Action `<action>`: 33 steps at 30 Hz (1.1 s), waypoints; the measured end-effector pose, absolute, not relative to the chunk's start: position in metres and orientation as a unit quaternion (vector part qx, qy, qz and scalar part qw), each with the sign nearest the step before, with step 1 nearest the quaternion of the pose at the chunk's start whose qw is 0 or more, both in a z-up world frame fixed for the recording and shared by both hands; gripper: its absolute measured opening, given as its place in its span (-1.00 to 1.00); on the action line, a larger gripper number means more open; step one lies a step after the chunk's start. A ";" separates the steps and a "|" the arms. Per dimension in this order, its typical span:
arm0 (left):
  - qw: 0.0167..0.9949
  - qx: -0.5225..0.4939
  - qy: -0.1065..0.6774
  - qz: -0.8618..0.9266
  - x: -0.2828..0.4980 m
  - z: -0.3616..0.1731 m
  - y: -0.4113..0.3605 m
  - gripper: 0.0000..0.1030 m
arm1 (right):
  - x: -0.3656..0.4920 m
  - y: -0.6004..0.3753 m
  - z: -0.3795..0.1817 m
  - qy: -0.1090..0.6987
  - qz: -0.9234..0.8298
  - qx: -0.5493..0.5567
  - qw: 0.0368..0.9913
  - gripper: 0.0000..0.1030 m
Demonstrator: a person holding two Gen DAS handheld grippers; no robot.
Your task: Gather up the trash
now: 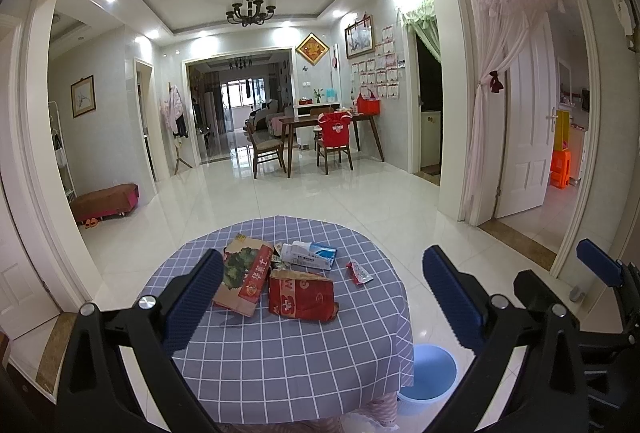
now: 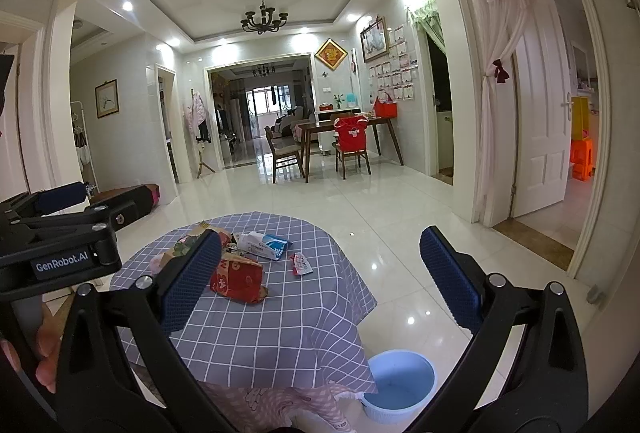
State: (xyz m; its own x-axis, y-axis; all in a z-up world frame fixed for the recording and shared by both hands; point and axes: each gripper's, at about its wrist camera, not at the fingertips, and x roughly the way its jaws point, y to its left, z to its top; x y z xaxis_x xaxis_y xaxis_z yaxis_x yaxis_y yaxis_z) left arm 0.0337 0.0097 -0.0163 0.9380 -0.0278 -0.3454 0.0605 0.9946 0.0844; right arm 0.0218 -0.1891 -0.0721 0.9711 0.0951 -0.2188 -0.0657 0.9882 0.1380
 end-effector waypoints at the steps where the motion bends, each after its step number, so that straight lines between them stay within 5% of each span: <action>1: 0.983 0.048 0.176 -0.022 0.035 -0.019 0.009 0.90 | 0.023 -0.189 -0.072 0.115 0.041 0.065 0.990 0.89; 24: 0.975 0.046 0.219 -0.003 0.074 -0.051 0.027 0.90 | 0.070 -0.179 -0.096 0.169 0.058 0.068 0.982 0.89; 33: 0.953 0.007 0.302 0.027 0.135 -0.105 0.092 0.90 | 0.133 -0.154 -0.139 0.238 0.069 0.063 0.967 0.89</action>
State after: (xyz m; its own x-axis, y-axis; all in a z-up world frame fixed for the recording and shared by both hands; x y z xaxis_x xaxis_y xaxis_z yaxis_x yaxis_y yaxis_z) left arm 0.1352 0.0917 -0.1046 0.8161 0.0555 -0.5752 -0.0465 0.9985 0.0303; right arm 0.1329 -0.1544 -0.1391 0.8772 0.1644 -0.4511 -0.1040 0.9823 0.1558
